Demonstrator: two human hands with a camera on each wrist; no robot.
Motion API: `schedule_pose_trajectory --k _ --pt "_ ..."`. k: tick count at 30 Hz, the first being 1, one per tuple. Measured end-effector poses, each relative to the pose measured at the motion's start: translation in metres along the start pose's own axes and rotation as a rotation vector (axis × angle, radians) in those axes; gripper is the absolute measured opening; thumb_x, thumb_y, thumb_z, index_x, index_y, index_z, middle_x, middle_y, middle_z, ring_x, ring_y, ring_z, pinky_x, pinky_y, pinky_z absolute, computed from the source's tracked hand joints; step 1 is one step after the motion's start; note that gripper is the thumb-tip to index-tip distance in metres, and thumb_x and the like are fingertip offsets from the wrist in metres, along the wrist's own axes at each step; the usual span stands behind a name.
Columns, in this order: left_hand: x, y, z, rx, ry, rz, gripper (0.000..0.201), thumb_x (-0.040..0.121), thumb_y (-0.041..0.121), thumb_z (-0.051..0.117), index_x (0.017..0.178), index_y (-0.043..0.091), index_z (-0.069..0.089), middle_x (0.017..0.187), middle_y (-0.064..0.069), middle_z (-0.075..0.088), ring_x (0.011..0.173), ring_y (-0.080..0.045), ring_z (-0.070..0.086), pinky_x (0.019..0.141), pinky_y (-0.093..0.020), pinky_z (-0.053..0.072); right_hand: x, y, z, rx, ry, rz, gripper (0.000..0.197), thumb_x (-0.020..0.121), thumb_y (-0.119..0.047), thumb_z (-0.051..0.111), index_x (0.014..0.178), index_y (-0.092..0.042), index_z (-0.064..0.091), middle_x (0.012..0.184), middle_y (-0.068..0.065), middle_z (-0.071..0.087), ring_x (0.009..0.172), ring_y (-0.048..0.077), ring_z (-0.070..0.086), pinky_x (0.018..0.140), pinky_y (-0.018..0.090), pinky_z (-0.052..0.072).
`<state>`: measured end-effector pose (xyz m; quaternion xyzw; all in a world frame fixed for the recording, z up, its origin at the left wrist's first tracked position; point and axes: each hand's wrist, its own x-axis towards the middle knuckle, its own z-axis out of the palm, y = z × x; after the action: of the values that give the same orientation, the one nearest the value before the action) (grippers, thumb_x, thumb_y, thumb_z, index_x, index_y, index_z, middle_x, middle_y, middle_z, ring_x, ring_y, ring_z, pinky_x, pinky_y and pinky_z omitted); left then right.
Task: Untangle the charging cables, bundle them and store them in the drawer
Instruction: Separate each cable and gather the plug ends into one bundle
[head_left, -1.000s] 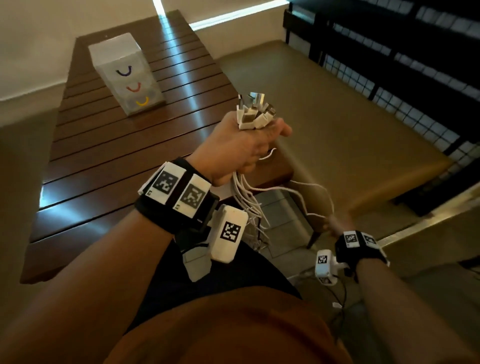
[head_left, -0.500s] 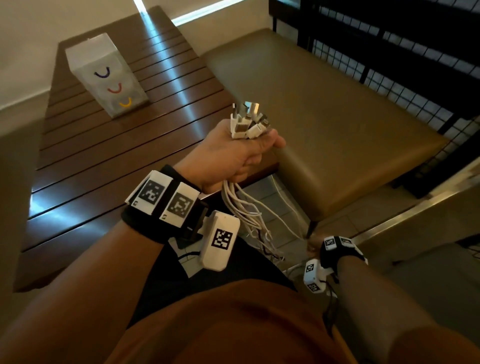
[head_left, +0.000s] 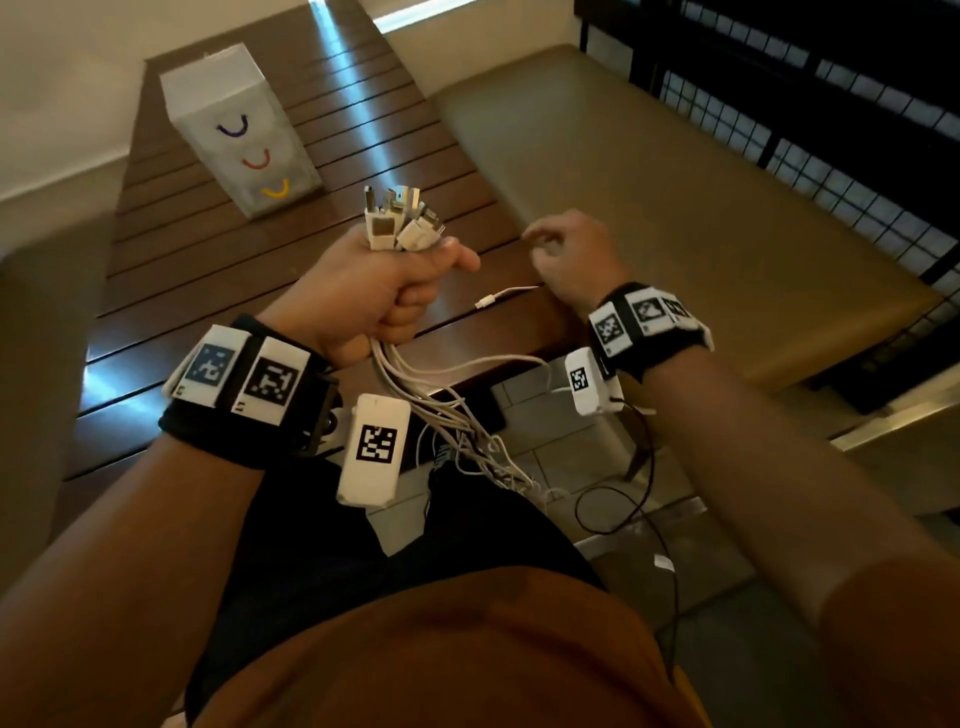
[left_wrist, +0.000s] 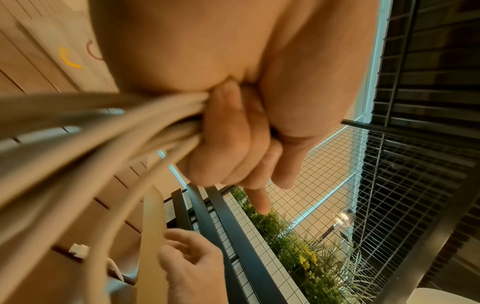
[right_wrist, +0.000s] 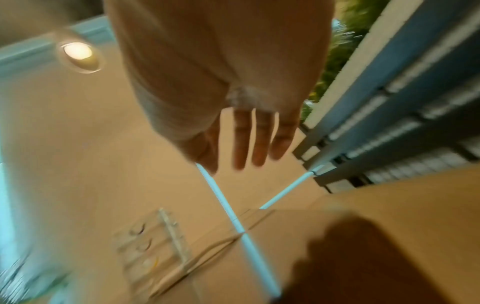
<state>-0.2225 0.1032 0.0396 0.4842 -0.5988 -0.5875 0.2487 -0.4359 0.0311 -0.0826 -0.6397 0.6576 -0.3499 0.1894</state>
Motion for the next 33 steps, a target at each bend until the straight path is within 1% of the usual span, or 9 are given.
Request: schedule_pose_trajectory --k 3,10,13,17,21,23,27,30,33 --pt "-0.002 -0.002 -0.004 -0.004 0.016 0.005 0.021 0.100 0.023 0.046 0.095 0.013 0.065 0.048 0.007 0.031 0.035 -0.003 0.023 0.034 -0.013 0.017 0.012 -0.015 0.025 -0.270 -0.335 -0.129 0.027 0.085 -0.023 0.061 0.109 -0.026 0.072 0.115 0.001 0.067 0.107 0.022 0.061 0.095 0.033 0.047" --pt "-0.004 -0.008 -0.015 -0.043 0.020 0.013 0.020 0.099 0.023 0.048 0.094 0.013 0.065 0.047 0.008 0.032 0.035 -0.003 0.023 0.035 -0.012 0.017 0.018 -0.011 0.036 -0.363 -0.399 -0.153 0.011 0.088 -0.023 0.063 0.094 -0.025 0.073 0.103 0.000 0.069 0.095 0.022 0.062 0.084 0.035 0.049" --pt "-0.002 -0.005 -0.015 -0.034 0.019 0.031 0.020 0.099 0.023 0.049 0.093 0.014 0.066 0.047 0.008 0.033 0.035 -0.003 0.024 0.035 -0.013 0.017 0.013 0.003 0.030 -0.346 -0.363 -0.093 0.006 0.094 -0.021 0.054 0.092 -0.020 0.059 0.100 0.003 0.060 0.091 0.022 0.055 0.081 0.038 0.047" --pt "0.001 0.000 -0.007 -0.014 -0.010 0.062 0.020 0.099 0.023 0.050 0.094 0.013 0.066 0.048 0.007 0.034 0.035 -0.003 0.024 0.035 -0.013 0.017 0.008 0.035 0.020 -0.043 -0.120 0.082 0.013 0.098 -0.014 0.042 0.090 -0.020 0.050 0.091 0.008 0.061 0.083 0.023 0.054 0.074 0.033 0.041" --pt "0.008 0.003 0.003 -0.002 -0.033 0.074 0.020 0.098 0.024 0.050 0.093 0.014 0.067 0.047 0.008 0.034 0.036 -0.004 0.024 0.035 -0.014 0.017 -0.005 0.041 0.023 -0.127 -0.263 0.050 0.041 0.094 -0.034 0.056 0.133 -0.021 0.053 0.122 0.012 0.056 0.113 0.026 0.052 0.097 0.034 0.039" --pt "0.011 0.004 0.009 0.001 -0.047 0.073 0.019 0.098 0.023 0.051 0.093 0.014 0.067 0.047 0.008 0.035 0.035 -0.004 0.024 0.035 -0.014 0.017 -0.004 0.038 0.031 -0.132 -0.212 0.070 0.039 0.091 -0.038 0.060 0.127 -0.024 0.060 0.124 0.008 0.059 0.115 0.024 0.053 0.101 0.033 0.040" --pt "0.015 0.003 0.013 -0.017 -0.036 0.069 0.019 0.098 0.022 0.051 0.093 0.014 0.067 0.047 0.007 0.034 0.035 -0.004 0.024 0.035 -0.013 0.018 0.005 0.033 0.033 -0.113 -0.066 0.032 0.013 0.082 -0.036 0.068 0.090 -0.027 0.074 0.095 -0.004 0.069 0.092 0.018 0.063 0.085 0.034 0.050" --pt "0.018 0.000 0.013 -0.043 -0.021 0.062 0.018 0.098 0.022 0.052 0.093 0.014 0.067 0.048 0.007 0.034 0.036 -0.004 0.023 0.035 -0.013 0.018 0.000 0.029 0.032 -0.306 -0.085 -0.105 0.013 0.090 -0.031 0.061 0.090 -0.022 0.071 0.095 0.001 0.055 0.086 0.019 0.053 0.074 0.033 0.045" --pt "0.020 -0.001 0.013 -0.052 -0.013 0.063 0.018 0.098 0.022 0.051 0.094 0.013 0.066 0.048 0.007 0.034 0.036 -0.004 0.023 0.035 -0.014 0.018 0.003 0.027 0.034 -0.313 -0.140 -0.134 0.011 0.094 -0.022 0.053 0.090 -0.017 0.061 0.100 0.006 0.053 0.089 0.025 0.053 0.077 0.040 0.047"
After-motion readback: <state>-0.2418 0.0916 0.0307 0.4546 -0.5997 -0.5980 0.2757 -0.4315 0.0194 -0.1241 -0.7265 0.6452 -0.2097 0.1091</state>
